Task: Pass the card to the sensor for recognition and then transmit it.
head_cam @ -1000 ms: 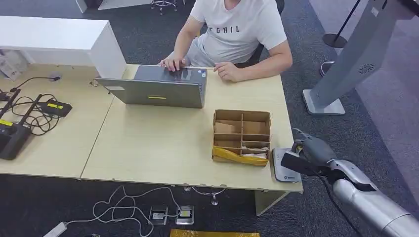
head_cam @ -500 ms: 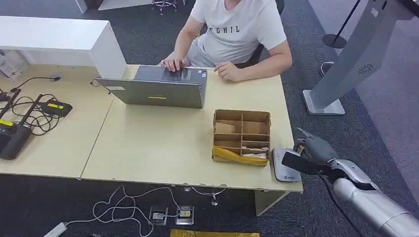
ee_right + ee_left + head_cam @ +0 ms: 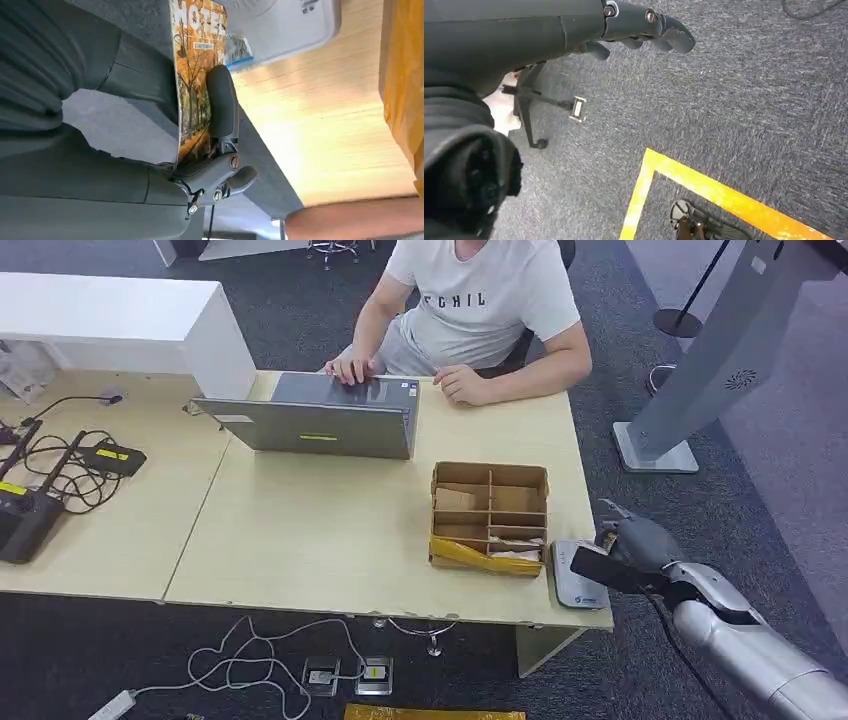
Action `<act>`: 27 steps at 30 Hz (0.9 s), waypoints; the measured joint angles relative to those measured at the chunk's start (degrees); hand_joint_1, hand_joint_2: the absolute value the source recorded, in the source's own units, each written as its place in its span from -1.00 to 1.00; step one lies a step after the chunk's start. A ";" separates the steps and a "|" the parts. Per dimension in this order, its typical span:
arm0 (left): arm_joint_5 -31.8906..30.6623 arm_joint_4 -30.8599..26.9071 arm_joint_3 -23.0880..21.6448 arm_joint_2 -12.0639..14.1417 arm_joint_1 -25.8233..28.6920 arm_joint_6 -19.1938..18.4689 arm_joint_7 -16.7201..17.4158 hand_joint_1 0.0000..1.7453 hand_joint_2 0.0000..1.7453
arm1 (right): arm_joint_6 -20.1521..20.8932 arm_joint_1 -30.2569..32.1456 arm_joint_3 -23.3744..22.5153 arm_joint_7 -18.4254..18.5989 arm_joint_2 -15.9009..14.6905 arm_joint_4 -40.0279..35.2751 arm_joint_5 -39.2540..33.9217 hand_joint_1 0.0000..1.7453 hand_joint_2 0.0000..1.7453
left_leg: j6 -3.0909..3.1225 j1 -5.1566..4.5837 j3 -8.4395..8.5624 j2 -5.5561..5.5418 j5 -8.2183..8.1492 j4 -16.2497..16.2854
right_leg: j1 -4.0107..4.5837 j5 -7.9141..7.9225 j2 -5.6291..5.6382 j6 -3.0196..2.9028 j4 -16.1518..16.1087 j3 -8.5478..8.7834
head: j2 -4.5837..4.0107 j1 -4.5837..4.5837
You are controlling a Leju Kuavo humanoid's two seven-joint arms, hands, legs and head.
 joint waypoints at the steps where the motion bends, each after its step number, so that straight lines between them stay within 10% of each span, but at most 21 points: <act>1: 0.00 0.00 0.00 0.00 0.06 0.00 -0.41 -1.00 -1.00 | -2.33 -1.86 -0.35 0.61 -0.11 -1.19 1.42 1.00 1.00 | -0.05 -0.11 -0.29 0.04 0.06 0.01 | -0.10 0.08 0.03 -0.01 0.12 -0.19 | 0.00 -0.02; 8: 0.15 0.00 0.00 -0.18 0.04 -0.07 -1.70 -1.00 -1.00 | 6.41 -24.27 -6.25 5.01 -1.16 -12.37 2.40 1.00 1.00 | -0.03 -0.20 -0.46 0.08 0.34 0.09 | -0.18 0.25 0.03 0.01 0.31 -0.87 | 0.00 0.00; 27: -0.40 0.00 -0.22 -1.11 0.01 0.00 -2.03 -1.00 -1.00 | 7.02 -26.47 -14.27 5.05 -1.66 -19.17 4.01 1.00 1.00 | -0.04 -0.20 -0.58 0.12 0.33 0.11 | -0.18 0.26 0.09 0.02 0.28 -0.91 | 0.00 -0.04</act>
